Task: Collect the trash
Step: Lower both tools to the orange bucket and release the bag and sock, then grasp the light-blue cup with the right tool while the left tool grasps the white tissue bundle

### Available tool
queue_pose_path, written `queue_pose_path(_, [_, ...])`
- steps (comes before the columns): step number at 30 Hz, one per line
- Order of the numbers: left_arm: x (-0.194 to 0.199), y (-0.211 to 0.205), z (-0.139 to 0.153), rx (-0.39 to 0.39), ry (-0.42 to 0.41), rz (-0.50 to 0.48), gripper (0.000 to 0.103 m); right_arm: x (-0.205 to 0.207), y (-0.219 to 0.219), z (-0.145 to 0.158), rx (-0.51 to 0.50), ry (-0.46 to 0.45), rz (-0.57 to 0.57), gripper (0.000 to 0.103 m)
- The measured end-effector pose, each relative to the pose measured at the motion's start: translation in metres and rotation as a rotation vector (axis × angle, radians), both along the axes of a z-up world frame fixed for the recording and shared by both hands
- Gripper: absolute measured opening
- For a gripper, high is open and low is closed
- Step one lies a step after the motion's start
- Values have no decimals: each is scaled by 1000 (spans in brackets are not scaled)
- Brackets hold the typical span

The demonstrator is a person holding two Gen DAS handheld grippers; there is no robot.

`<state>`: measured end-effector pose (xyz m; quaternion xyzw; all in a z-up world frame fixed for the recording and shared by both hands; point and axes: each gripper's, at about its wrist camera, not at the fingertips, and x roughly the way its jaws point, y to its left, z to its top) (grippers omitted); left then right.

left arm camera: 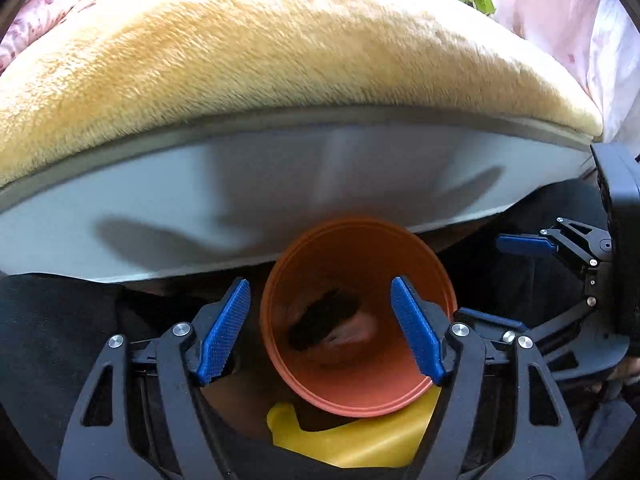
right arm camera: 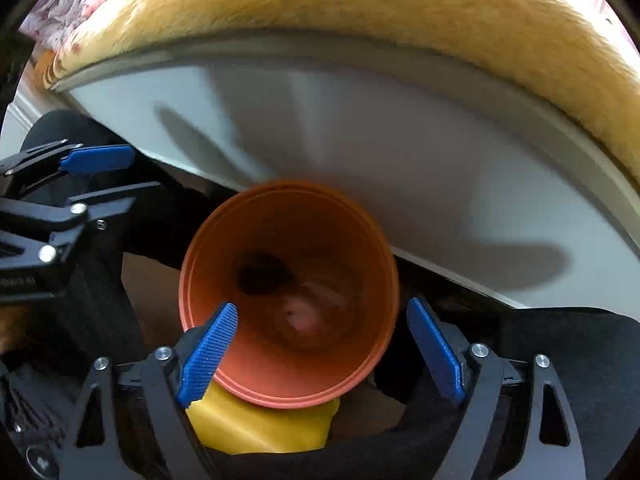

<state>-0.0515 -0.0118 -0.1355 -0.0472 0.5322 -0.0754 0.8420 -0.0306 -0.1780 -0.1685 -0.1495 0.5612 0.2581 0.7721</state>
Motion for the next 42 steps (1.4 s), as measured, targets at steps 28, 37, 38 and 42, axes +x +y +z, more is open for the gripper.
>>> queue_pose_path(28, [97, 37, 119, 68, -371, 131, 83, 263, -60, 119, 636, -18, -487, 47])
queue_pose_path(37, [133, 43, 102, 52, -320, 158, 83, 238, -49, 143, 611, -160, -405, 14])
queue_pose_path(38, [137, 42, 101, 54, -320, 159, 83, 228, -49, 148, 600, -184, -391, 14])
queue_pose_path(42, [161, 37, 98, 78, -314, 197, 83, 198, -59, 158, 576, -258, -365, 15])
